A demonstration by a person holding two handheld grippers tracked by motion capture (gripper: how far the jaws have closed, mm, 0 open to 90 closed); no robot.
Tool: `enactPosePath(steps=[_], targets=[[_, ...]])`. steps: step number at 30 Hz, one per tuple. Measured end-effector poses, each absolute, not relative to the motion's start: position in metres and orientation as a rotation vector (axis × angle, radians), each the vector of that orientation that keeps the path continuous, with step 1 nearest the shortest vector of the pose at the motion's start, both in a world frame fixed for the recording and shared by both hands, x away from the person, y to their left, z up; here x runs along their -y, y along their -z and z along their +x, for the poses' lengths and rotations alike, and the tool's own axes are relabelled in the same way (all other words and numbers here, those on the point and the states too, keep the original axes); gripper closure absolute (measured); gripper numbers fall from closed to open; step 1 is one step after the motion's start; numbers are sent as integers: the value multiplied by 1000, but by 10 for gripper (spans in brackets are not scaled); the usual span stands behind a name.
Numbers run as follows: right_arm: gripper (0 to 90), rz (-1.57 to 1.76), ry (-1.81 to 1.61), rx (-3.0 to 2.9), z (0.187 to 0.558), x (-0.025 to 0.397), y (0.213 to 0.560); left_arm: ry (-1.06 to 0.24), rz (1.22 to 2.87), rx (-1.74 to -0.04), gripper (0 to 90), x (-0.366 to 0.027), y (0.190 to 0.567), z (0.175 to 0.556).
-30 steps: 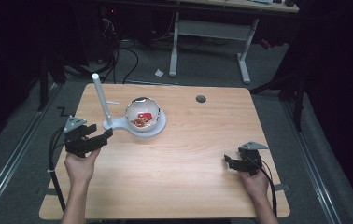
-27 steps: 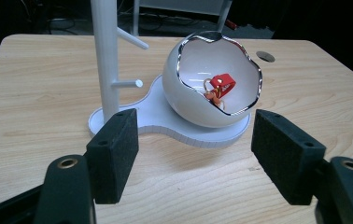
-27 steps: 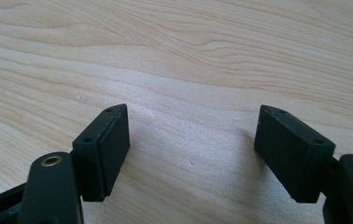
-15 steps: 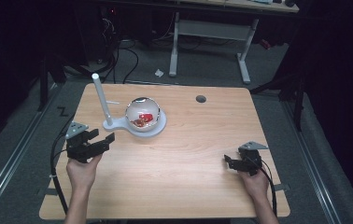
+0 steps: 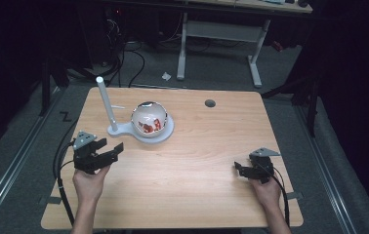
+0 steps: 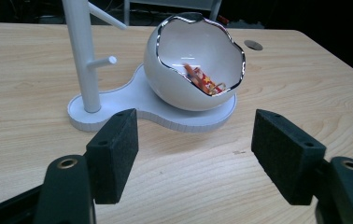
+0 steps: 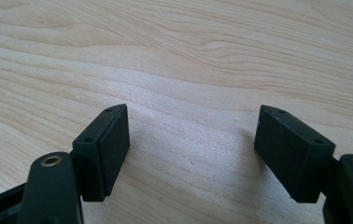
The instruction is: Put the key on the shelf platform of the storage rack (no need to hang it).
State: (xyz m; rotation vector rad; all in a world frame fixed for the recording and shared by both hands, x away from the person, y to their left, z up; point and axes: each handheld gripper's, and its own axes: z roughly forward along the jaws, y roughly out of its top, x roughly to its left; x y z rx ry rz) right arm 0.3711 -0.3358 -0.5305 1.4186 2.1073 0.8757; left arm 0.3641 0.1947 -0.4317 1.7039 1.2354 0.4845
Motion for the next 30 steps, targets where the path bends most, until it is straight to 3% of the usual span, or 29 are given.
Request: enactPosePath(steps=[30], targets=[[266,1419,-875,-2106,370,335,530,-455,1754,-1186,310,-173,452,356]])
